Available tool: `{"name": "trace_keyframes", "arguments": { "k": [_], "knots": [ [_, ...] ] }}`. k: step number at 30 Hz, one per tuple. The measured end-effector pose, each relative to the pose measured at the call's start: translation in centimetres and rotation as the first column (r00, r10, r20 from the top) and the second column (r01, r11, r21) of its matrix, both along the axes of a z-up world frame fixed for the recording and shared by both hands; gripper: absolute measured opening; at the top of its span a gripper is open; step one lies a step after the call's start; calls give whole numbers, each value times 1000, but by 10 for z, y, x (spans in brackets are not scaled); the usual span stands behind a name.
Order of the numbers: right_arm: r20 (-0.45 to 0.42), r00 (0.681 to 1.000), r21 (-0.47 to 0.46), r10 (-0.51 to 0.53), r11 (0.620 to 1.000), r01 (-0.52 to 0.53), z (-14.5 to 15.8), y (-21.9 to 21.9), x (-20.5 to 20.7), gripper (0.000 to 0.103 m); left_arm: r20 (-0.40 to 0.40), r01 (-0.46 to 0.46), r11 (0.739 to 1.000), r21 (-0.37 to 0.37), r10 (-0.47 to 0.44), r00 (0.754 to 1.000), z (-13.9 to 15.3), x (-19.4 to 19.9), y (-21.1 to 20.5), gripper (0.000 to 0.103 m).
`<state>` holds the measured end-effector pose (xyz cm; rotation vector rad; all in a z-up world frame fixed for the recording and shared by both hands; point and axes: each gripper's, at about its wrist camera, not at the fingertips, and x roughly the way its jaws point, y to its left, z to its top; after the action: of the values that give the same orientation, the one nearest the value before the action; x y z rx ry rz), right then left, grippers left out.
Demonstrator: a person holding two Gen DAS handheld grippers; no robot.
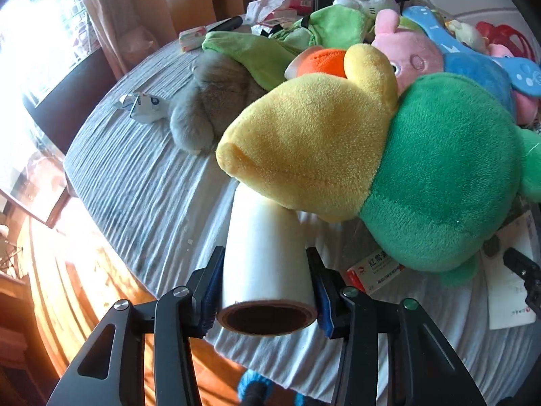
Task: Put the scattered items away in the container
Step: 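Grasp the white paper roll with the left tool while the right grasps a white medicine box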
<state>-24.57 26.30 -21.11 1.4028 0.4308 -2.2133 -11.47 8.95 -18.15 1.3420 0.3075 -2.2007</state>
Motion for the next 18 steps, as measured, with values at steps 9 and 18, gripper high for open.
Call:
{"name": "trace_keyframes", "arguments": {
  "k": [9, 18],
  "knots": [
    [18, 998, -14, -57, 998, 57, 16, -5, 13, 38, -86, 77, 996, -45, -81, 993, 41, 13, 3, 45],
    [37, 992, -17, -123, 992, 123, 3, 10, -2, 103, -107, 106, 992, -68, -113, 988, 37, 11, -36, 45]
  ]
}}
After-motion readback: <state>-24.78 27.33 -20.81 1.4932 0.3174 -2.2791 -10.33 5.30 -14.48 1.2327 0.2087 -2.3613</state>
